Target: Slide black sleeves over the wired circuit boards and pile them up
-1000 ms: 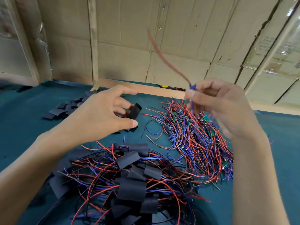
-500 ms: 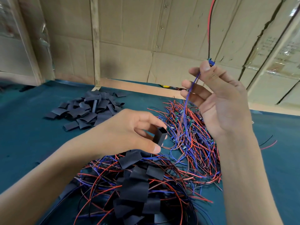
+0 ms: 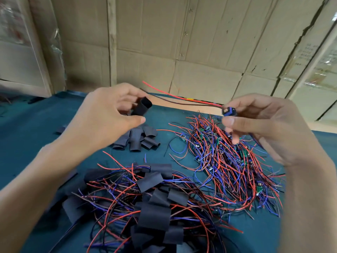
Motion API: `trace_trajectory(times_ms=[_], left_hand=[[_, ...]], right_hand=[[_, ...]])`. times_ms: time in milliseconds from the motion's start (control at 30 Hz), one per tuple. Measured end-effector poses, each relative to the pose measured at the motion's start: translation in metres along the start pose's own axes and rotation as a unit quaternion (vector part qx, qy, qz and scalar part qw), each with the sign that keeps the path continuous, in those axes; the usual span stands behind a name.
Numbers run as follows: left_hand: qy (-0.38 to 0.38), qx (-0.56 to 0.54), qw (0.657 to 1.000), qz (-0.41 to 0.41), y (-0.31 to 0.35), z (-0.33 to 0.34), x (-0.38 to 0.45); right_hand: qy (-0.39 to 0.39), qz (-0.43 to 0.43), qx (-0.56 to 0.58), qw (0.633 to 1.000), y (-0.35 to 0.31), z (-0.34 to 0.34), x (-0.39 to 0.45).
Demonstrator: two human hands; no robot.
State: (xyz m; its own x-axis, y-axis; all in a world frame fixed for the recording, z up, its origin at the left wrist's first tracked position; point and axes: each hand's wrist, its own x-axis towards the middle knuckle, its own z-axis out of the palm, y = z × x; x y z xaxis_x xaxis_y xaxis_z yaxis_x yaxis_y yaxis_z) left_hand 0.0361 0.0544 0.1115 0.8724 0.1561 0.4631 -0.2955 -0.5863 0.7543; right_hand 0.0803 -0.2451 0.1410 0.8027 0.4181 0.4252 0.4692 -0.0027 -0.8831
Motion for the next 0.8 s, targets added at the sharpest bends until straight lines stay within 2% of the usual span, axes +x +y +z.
trace_trajectory(times_ms=[367, 800], left_hand=[[-0.027, 0.040, 0.997, 0.068, 0.000, 0.003, -0.003], [-0.010, 0.036, 0.998, 0.059, 0.000, 0.003, -0.002]], right_hand=[[-0.016, 0.020, -0.020, 0.999, -0.002, -0.007, -0.003], [-0.017, 0.049, -0.015, 0.999, 0.001, -0.019, -0.007]])
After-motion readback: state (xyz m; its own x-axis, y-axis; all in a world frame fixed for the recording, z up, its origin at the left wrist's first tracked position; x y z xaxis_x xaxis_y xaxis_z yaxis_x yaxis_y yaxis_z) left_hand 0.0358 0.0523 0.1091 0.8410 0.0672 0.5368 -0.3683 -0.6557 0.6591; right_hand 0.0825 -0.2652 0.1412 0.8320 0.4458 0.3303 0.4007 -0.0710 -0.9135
